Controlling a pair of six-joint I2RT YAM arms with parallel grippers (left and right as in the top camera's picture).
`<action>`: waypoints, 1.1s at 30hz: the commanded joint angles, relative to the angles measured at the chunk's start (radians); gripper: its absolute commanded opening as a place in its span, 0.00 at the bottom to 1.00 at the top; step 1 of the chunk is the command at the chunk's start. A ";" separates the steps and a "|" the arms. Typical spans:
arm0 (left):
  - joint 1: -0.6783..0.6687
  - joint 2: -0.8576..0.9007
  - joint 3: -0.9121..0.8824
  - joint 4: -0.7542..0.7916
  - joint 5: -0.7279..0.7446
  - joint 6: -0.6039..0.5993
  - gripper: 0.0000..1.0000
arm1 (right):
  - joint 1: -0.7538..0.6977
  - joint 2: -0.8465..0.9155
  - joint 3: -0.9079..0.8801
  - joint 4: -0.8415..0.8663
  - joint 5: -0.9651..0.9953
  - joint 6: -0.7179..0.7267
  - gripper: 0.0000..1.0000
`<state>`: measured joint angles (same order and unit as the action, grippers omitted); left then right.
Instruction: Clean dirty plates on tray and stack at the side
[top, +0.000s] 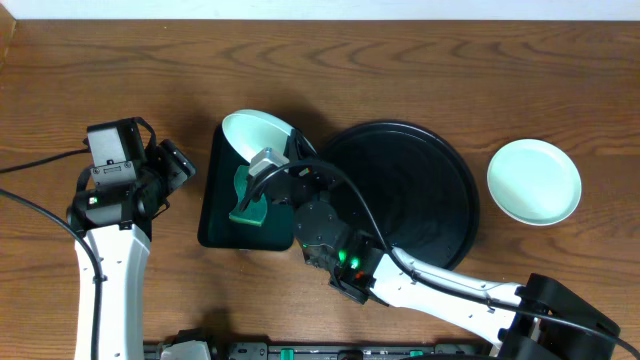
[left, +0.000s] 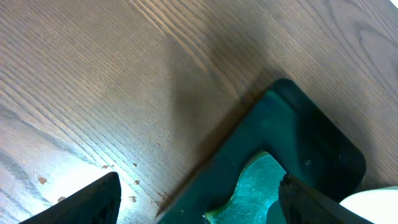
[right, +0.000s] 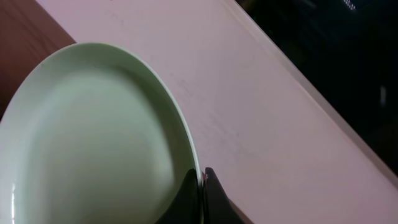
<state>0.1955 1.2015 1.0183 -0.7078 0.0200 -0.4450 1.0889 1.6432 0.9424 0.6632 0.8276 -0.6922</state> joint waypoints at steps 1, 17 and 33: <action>0.005 -0.006 0.020 -0.003 -0.006 -0.002 0.81 | 0.005 -0.005 0.015 0.008 0.013 -0.047 0.01; 0.004 -0.006 0.020 -0.003 -0.006 -0.002 0.81 | 0.003 -0.005 0.015 0.008 0.010 -0.089 0.01; 0.005 -0.006 0.020 -0.003 -0.006 -0.002 0.81 | -0.163 -0.005 0.015 -0.350 -0.137 0.860 0.01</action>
<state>0.1955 1.2015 1.0183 -0.7090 0.0200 -0.4454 0.9562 1.6428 0.9466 0.3779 0.7891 -0.1463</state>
